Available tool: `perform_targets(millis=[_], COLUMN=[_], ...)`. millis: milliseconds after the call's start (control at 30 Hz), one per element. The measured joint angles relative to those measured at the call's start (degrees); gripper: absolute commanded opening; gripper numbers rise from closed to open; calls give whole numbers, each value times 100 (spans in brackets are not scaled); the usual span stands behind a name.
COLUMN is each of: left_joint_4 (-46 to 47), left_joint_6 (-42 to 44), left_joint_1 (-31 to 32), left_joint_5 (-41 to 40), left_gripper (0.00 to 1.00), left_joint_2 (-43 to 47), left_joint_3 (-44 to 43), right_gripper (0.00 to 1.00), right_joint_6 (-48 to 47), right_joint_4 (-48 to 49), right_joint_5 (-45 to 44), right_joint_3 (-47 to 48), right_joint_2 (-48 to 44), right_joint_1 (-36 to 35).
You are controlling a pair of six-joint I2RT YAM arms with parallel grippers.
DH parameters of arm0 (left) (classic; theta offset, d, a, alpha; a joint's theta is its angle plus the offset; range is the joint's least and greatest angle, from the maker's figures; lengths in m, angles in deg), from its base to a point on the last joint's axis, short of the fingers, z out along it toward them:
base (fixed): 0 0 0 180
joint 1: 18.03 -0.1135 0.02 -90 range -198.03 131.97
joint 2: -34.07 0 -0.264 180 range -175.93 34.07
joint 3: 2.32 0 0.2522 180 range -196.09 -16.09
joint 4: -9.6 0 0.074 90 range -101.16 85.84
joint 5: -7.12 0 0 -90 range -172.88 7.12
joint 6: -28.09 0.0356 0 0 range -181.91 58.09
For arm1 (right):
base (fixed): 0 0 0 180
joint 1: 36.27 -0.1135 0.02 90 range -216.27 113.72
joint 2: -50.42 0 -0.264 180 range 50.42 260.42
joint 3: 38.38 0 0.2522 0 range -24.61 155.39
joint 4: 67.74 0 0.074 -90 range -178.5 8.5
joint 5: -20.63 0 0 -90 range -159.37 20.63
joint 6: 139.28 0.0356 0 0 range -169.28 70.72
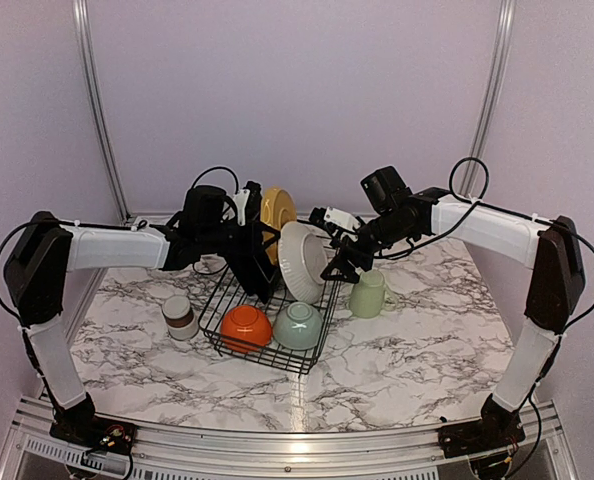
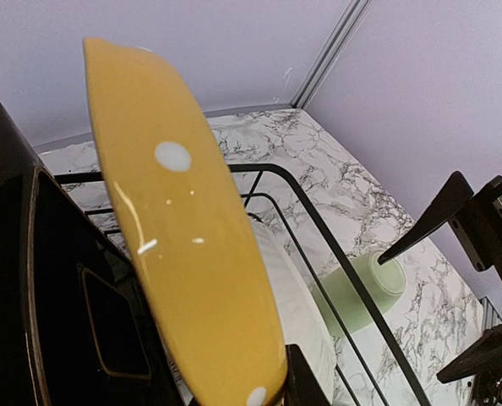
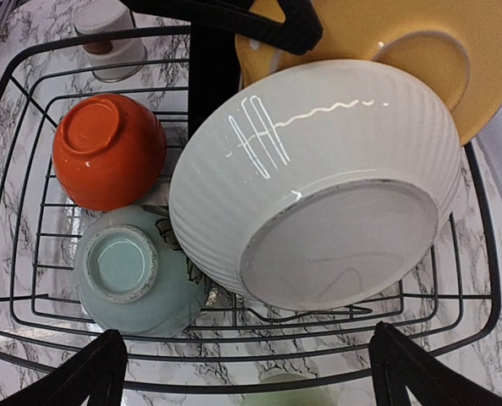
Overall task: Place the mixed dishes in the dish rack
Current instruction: Insert the plate into the dish rack.
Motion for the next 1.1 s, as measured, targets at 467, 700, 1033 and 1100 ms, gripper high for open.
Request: perform_targets(millis=[467, 700, 1033, 1100], left_joint_4=[133, -76, 131, 142], left_joint_6=[46, 291, 109, 90], left_joint_1=[2, 44, -9, -7], left_joint_5=[11, 341, 531, 527], left_gripper=[0, 0, 0, 0], left_joint_2=[35, 144, -376, -481], left_joint_3=[186, 732, 269, 140], right_gripper=[98, 98, 98, 99], right_joint_6=[-2, -4, -4, -4], right_joint_4=[-22, -46, -173, -175], right_joint_5=[0, 39, 55, 55], right_joint_3=[0, 9, 13, 13], right_joint_2=[2, 101, 273, 273], right_joint_1=[0, 0, -2, -2])
